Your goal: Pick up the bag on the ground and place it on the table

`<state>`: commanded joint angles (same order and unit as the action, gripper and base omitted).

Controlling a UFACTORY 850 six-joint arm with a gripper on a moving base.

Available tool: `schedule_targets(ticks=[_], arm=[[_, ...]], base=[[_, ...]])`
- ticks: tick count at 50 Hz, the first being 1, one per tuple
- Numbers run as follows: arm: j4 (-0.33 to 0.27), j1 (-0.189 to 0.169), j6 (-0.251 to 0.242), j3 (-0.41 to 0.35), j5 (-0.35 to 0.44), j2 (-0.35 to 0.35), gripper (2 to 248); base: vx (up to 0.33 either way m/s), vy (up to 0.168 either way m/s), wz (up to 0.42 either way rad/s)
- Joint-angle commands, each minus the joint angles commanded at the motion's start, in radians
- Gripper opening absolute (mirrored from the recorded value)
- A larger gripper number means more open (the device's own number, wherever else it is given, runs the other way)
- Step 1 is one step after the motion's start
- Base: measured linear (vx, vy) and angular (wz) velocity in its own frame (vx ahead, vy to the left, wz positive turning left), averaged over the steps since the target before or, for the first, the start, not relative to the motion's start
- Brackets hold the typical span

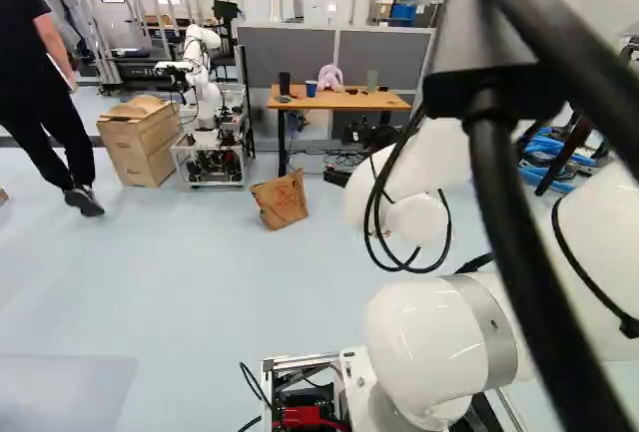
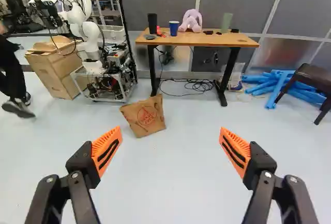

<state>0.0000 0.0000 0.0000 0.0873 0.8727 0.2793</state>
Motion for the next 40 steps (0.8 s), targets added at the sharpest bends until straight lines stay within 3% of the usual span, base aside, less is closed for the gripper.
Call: schedule_targets(ticks=[24, 40], arm=[[0.0, 0.0, 0.0, 0.0, 0.0, 0.0, 247], [0.0, 0.0, 0.0, 0.0, 0.0, 0.0, 247]], base=[[0.128, 0.005, -0.004], [0.128, 0.04, 0.187]])
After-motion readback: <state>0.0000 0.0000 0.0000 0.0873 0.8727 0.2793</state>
